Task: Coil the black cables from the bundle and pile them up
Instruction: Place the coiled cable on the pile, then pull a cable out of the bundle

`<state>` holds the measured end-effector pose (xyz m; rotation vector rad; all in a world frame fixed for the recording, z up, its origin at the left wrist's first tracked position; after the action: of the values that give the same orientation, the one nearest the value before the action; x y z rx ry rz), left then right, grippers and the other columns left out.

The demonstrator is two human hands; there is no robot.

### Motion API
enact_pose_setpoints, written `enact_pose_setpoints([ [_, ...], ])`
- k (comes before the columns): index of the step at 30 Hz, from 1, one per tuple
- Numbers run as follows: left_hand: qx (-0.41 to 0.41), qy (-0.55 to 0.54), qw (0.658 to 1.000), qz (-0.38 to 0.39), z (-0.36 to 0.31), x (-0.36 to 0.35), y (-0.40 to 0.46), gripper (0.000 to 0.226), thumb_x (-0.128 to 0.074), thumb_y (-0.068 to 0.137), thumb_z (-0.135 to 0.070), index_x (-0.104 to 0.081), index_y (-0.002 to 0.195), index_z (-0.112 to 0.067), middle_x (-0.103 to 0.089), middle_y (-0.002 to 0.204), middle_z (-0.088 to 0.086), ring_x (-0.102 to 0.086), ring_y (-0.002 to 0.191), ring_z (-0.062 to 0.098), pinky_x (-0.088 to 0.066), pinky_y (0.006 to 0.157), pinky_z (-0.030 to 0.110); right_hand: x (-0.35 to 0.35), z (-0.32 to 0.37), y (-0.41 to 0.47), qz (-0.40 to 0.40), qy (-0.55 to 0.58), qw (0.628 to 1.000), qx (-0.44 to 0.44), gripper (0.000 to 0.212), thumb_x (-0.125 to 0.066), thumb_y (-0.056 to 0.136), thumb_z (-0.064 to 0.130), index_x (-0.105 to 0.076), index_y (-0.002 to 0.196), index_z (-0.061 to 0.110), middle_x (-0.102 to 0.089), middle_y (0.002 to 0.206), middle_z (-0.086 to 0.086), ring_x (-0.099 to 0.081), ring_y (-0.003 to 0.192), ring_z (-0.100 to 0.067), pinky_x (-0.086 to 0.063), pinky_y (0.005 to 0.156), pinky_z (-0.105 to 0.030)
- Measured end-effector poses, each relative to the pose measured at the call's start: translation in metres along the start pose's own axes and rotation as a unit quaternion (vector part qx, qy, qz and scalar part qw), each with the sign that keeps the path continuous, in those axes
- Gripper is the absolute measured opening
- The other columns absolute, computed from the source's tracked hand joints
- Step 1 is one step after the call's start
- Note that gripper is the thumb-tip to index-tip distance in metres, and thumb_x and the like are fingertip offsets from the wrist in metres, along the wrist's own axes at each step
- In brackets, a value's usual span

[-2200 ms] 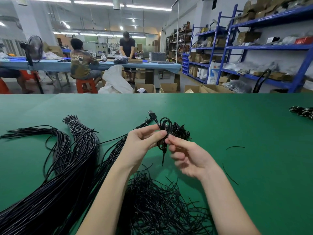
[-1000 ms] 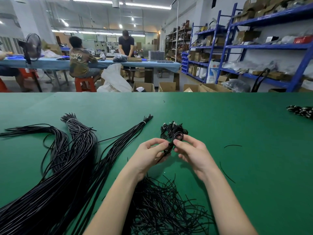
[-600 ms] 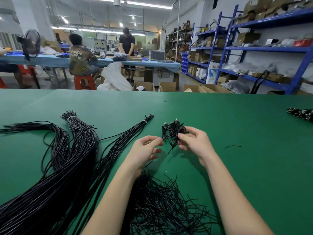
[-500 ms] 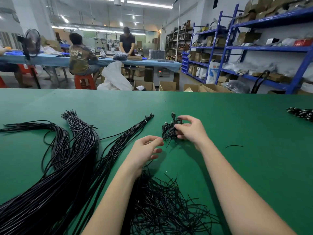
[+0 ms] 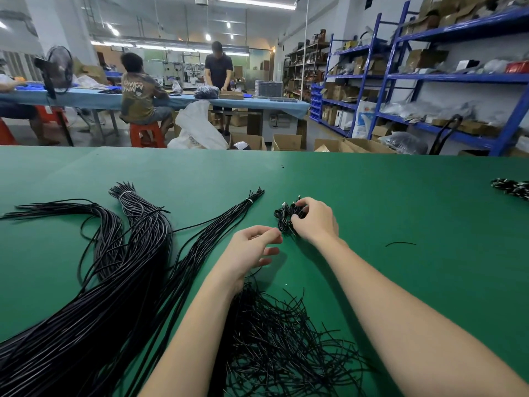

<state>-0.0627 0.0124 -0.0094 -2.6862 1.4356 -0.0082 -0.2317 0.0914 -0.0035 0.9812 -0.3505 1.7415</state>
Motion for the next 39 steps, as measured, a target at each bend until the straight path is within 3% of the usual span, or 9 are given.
enact_pose_setpoints([
  [5, 0.006, 0.017, 1.000, -0.002, 0.001, -0.001, 0.000, 0.020, -0.066, 0.094, -0.032, -0.074, 0.103, -0.015, -0.078, 0.097, -0.006, -0.075, 0.090, 0.014, -0.058, 0.082, 0.029, 0.008, -0.001, -0.035, -0.010, 0.113, 0.993, -0.007, 0.021, -0.065, 0.088, 0.026, -0.072, 0.107, 0.029, -0.070, 0.105, 0.008, -0.064, 0.102, -0.015, -0.049, 0.087, -0.027],
  [9, 0.005, 0.025, 1.000, 0.002, 0.000, -0.003, -0.002, 0.019, -0.065, 0.095, -0.030, -0.074, 0.099, -0.015, -0.078, 0.098, -0.005, -0.074, 0.091, 0.015, -0.057, 0.082, 0.029, 0.002, -0.028, -0.082, 0.073, 0.177, 0.980, -0.049, 0.008, -0.071, 0.084, 0.026, -0.075, 0.089, 0.030, -0.072, 0.090, 0.017, -0.065, 0.088, 0.001, -0.046, 0.073, -0.019],
  [12, 0.003, 0.040, 0.999, 0.004, -0.001, -0.007, -0.004, 0.018, -0.065, 0.095, -0.030, -0.074, 0.099, -0.015, -0.078, 0.097, -0.005, -0.074, 0.088, 0.012, -0.057, 0.081, 0.028, 0.002, -0.043, -0.100, 0.092, 0.220, 0.969, -0.061, 0.008, -0.072, 0.084, 0.025, -0.077, 0.086, 0.031, -0.074, 0.080, 0.018, -0.066, 0.076, 0.007, -0.045, 0.063, -0.010],
  [17, -0.019, 0.142, 0.988, -0.054, 0.001, -0.003, -0.003, 0.009, -0.066, 0.092, -0.028, -0.072, 0.088, -0.023, -0.077, 0.089, -0.005, -0.064, 0.062, 0.007, -0.044, 0.053, 0.017, 0.009, -0.048, -0.103, 0.110, 0.232, 0.965, -0.056, 0.008, -0.073, 0.086, 0.025, -0.077, 0.089, 0.031, -0.075, 0.085, 0.017, -0.067, 0.079, 0.009, -0.044, 0.062, -0.007],
  [20, -0.026, 0.260, 0.954, -0.145, 0.004, 0.015, 0.001, 0.011, -0.064, 0.090, -0.032, -0.072, 0.092, -0.025, -0.075, 0.093, -0.006, -0.065, 0.080, 0.013, -0.048, 0.072, 0.023, 0.009, -0.047, -0.102, 0.117, 0.220, 0.967, -0.050, 0.007, -0.072, 0.088, 0.026, -0.076, 0.090, 0.032, -0.074, 0.089, 0.018, -0.064, 0.080, 0.012, -0.040, 0.059, -0.002],
  [22, -0.019, 0.381, 0.904, -0.193, 0.007, 0.030, 0.002, 0.021, -0.059, 0.093, -0.034, -0.069, 0.110, -0.025, -0.071, 0.111, -0.005, -0.063, 0.104, 0.018, -0.047, 0.086, 0.029, 0.007, -0.046, -0.102, 0.120, 0.211, 0.969, -0.042, 0.007, -0.072, 0.089, 0.026, -0.076, 0.089, 0.032, -0.073, 0.089, 0.020, -0.063, 0.078, 0.016, -0.038, 0.058, 0.000],
  [25, 0.021, 0.490, 0.851, -0.188, 0.014, 0.042, 0.004, 0.040, -0.050, 0.098, -0.033, -0.055, 0.133, -0.013, -0.058, 0.132, 0.011, -0.051, 0.125, 0.029, -0.044, 0.099, 0.041, 0.006, -0.045, -0.103, 0.125, 0.200, 0.971, -0.034, 0.007, -0.073, 0.088, 0.026, -0.076, 0.087, 0.033, -0.073, 0.088, 0.021, -0.061, 0.075, 0.018, -0.038, 0.060, -0.001],
  [32, 0.018, 0.546, 0.813, -0.202, 0.016, 0.037, 0.001, 0.042, -0.051, 0.098, -0.034, -0.051, 0.133, -0.010, -0.050, 0.135, 0.016, -0.044, 0.129, 0.033, -0.044, 0.097, 0.043, 0.008, -0.043, -0.104, 0.126, 0.197, 0.972, -0.033, 0.007, -0.072, 0.089, 0.028, -0.076, 0.087, 0.034, -0.072, 0.087, 0.023, -0.062, 0.083, 0.012, -0.040, 0.063, -0.008],
  [39, 0.029, 0.559, 0.805, -0.197, 0.016, 0.040, -0.002, 0.037, -0.047, 0.100, -0.031, -0.051, 0.127, -0.006, -0.047, 0.135, 0.017, -0.046, 0.127, 0.033, -0.044, 0.096, 0.043, 0.010, -0.041, -0.105, 0.128, 0.204, 0.970, -0.038, 0.006, -0.073, 0.089, 0.029, -0.077, 0.086, 0.033, -0.073, 0.088, 0.019, -0.063, 0.085, 0.005, -0.041, 0.064, -0.012],
])
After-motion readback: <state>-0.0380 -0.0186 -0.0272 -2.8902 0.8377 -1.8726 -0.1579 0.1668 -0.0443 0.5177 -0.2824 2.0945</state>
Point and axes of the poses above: each hand's wrist, its own y-axis towards the middle knuckle, its own x-axis out of the back of the hand, z = x × y, the point moved 1 cm from there along y, towards the middle knuckle
